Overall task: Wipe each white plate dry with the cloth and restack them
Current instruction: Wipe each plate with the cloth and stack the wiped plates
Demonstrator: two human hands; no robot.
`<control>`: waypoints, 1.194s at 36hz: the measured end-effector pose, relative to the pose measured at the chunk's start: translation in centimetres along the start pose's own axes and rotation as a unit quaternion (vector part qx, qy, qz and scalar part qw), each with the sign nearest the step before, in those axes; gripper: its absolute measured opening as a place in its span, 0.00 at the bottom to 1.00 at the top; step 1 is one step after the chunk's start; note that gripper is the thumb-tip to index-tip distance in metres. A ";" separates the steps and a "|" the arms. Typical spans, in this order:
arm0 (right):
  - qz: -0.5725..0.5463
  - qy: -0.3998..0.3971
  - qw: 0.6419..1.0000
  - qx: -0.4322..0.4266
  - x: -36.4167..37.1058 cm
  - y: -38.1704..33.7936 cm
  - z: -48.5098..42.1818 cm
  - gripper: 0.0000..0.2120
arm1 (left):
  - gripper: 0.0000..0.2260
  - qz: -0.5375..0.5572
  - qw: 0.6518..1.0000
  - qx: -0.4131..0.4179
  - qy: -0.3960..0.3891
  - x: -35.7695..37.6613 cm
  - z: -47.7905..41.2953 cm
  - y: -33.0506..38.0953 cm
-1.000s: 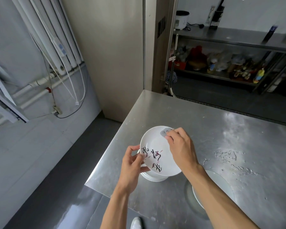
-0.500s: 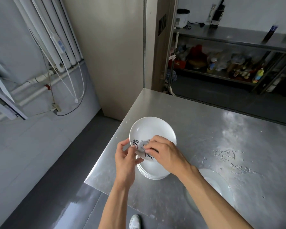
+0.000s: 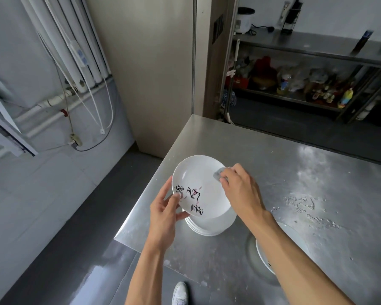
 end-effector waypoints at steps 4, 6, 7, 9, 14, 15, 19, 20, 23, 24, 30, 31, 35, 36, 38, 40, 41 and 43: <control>-0.014 0.012 1.000 0.015 -0.3 -0.5 -0.8 0.05 | 0.22 -0.028 0.999 0.015 -0.044 0.6 0.5 0.6; -0.035 0.009 0.999 0.011 -0.3 -1.2 -1.0 0.06 | 0.21 -0.048 0.997 0.026 -0.060 0.9 0.7 0.9; -0.051 0.011 0.999 0.008 -0.3 -1.7 -1.0 0.06 | 0.21 -0.056 0.996 0.029 -0.067 1.0 0.8 1.0; -0.087 0.012 0.996 0.003 -0.1 -2.7 -1.0 0.06 | 0.21 -0.065 0.995 0.028 -0.077 1.3 1.0 1.0; -0.180 -0.021 0.983 -0.029 1.2 -5.7 -0.1 0.08 | 0.21 -0.045 0.997 0.024 -0.065 1.8 1.1 0.7; -0.188 -0.036 0.981 -0.038 1.5 -6.0 0.1 0.07 | 0.22 -0.037 0.998 0.021 -0.051 1.7 1.0 0.7; -0.213 -0.114 0.967 -0.081 2.6 -6.8 1.1 0.08 | 0.22 -0.009 1.000 0.017 -0.007 0.6 0.6 0.9; -0.222 -0.131 0.962 -0.086 2.8 -6.8 1.3 0.08 | 0.22 -0.001 1.000 0.016 0.002 0.3 0.5 1.0; -0.252 -0.160 0.951 -0.079 3.2 -6.5 2.0 0.07 | 0.21 0.027 0.999 0.013 0.034 -0.5 0.3 1.0; -0.255 -0.169 0.949 -0.078 3.3 -6.3 2.2 0.07 | 0.21 0.034 0.998 0.013 0.042 -0.7 0.2 1.1; -0.204 -0.176 0.958 -0.101 2.7 -5.3 2.0 0.06 | 0.22 0.057 0.997 0.009 0.058 -1.1 0.0 1.1; -0.188 -0.169 0.962 -0.102 2.5 -5.1 1.8 0.06 | 0.22 0.057 0.997 0.007 0.060 -1.2 0.0 1.1; -0.101 -0.118 0.984 -0.085 1.5 -3.6 1.0 0.06 | 0.21 0.053 0.996 0.008 0.065 -1.5 -0.2 1.1; -0.076 -0.095 0.989 -0.082 1.2 -3.1 0.8 0.06 | 0.22 0.053 0.997 0.008 0.064 -1.6 -0.3 1.2; -0.027 -0.056 0.995 -0.073 0.5 -2.2 0.3 0.06 | 0.22 0.045 0.997 0.008 0.056 -1.5 -0.3 1.3; 0.005 -0.022 0.997 -0.071 0.0 -1.9 -0.3 0.06 | 0.23 0.033 0.998 0.008 0.045 -1.3 -0.2 1.4; 0.013 -0.001 0.997 -0.074 -0.3 -1.8 -0.5 0.05 | 0.23 0.026 0.999 0.008 0.037 -1.1 -0.2 1.4; 0.022 0.042 0.996 -0.077 -0.8 -1.9 -0.9 0.04 | 0.23 0.012 1.000 0.008 0.021 -0.6 -0.1 1.4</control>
Point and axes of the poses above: each hand's wrist, its own z-axis away from the middle knuckle, its own x-axis out of the palm, y = z × x, the point moved 5 cm from there along -z, towards the middle knuckle, and after that the axes turned 4 degrees about y, right-handed, at the moved point
